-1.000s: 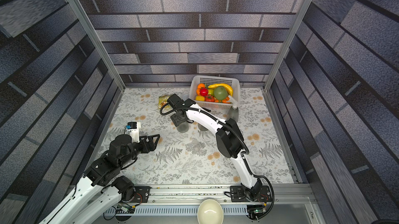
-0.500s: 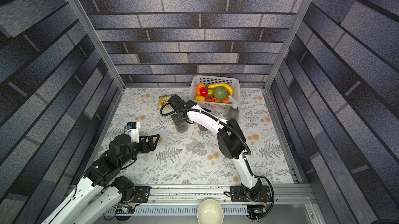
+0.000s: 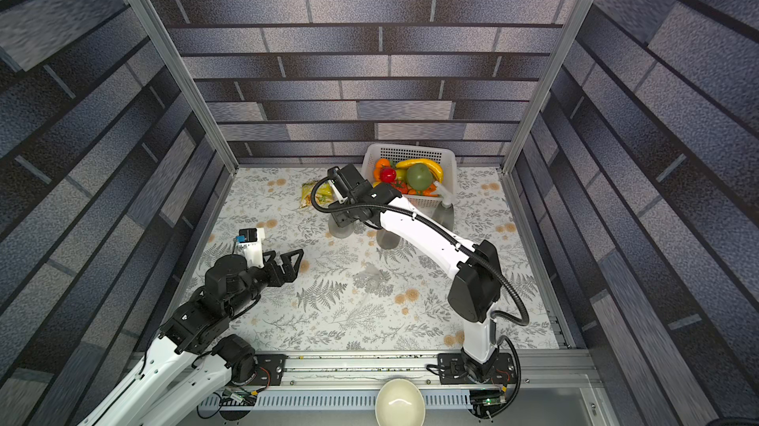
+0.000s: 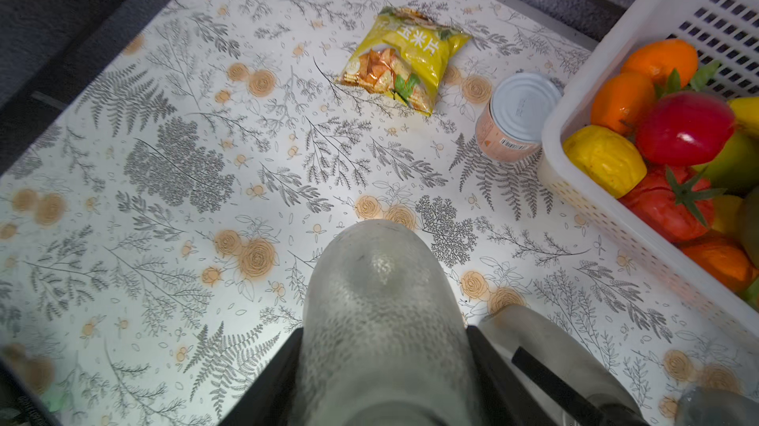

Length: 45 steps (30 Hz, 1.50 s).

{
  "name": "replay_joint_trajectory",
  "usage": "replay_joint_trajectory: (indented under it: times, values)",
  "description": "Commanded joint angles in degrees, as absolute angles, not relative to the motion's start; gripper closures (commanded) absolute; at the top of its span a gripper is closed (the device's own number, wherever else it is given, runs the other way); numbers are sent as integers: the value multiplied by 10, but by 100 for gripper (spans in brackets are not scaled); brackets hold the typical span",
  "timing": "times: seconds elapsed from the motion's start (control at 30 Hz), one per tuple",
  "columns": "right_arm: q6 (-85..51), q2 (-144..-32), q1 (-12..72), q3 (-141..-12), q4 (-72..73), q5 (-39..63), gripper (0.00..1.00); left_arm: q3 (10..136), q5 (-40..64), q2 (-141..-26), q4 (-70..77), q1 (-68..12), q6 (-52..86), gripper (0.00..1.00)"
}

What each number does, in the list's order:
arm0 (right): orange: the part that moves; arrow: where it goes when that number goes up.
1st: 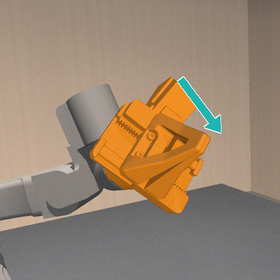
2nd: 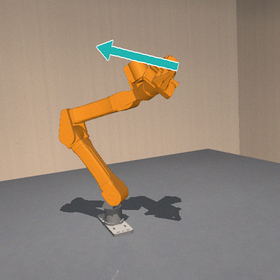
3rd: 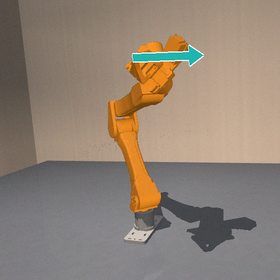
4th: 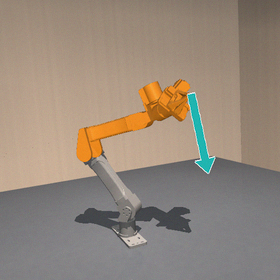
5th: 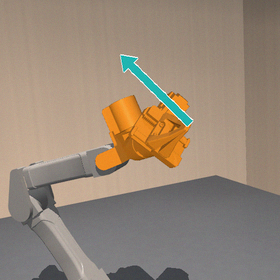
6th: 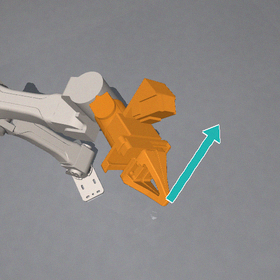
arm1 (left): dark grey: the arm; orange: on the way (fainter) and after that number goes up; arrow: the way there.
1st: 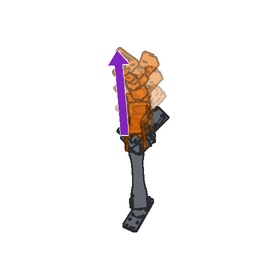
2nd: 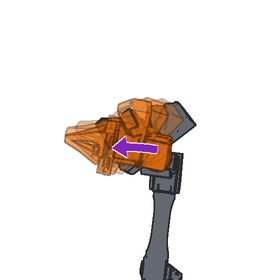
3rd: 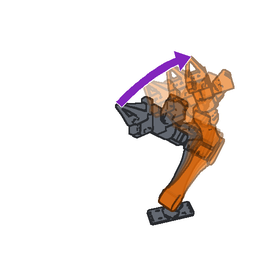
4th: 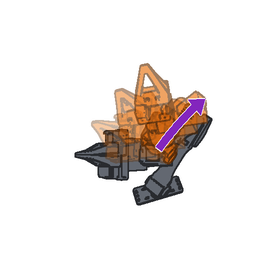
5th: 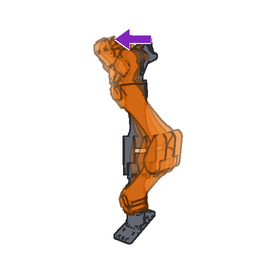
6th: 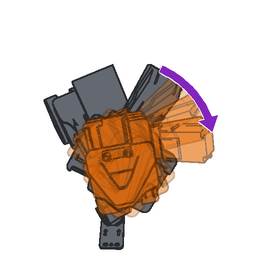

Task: Attach spray nozzles to spray bottles
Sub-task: Pick up the spray bottle from the center of the board.

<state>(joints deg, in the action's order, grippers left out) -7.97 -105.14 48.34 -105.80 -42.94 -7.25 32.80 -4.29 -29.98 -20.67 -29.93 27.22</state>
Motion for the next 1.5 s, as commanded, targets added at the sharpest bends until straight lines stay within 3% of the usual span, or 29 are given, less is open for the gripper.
replay_joint_trajectory:
  times: [0.0, 0.13, 0.3, 0.43, 0.63, 0.83, 0.97, 1.47]
  values:
    - [-109, -1006, 484, -1031, -470, -46, 42, 347, -13, -320, -172, -299, 240, 1]
    - [-122, -953, 485, -990, -483, -31, 42, 358, 21, -346, -178, -350, 198, 4]
    - [-119, -928, 486, -1014, -545, -17, 43, 358, -93, -392, -126, -502, 51, 0]
    - [-123, -911, 485, -1023, -562, 3, 43, 289, -183, -411, 39, -579, -43, 0]
    - [-131, -878, 485, -1020, -584, 46, 43, 240, -148, -458, 197, -545, -92, 0]
    - [-133, -857, 486, -1029, -607, 59, 43, 248, -10, -500, 233, -461, -61, 0]
    - [-136, -853, 486, -1030, -618, 53, 43, 270, 33, -530, 225, -465, -68, 0]
    - [-147, -864, 485, -1034, -625, 82, 45, 255, -35, -568, 338, -539, -78, 0]
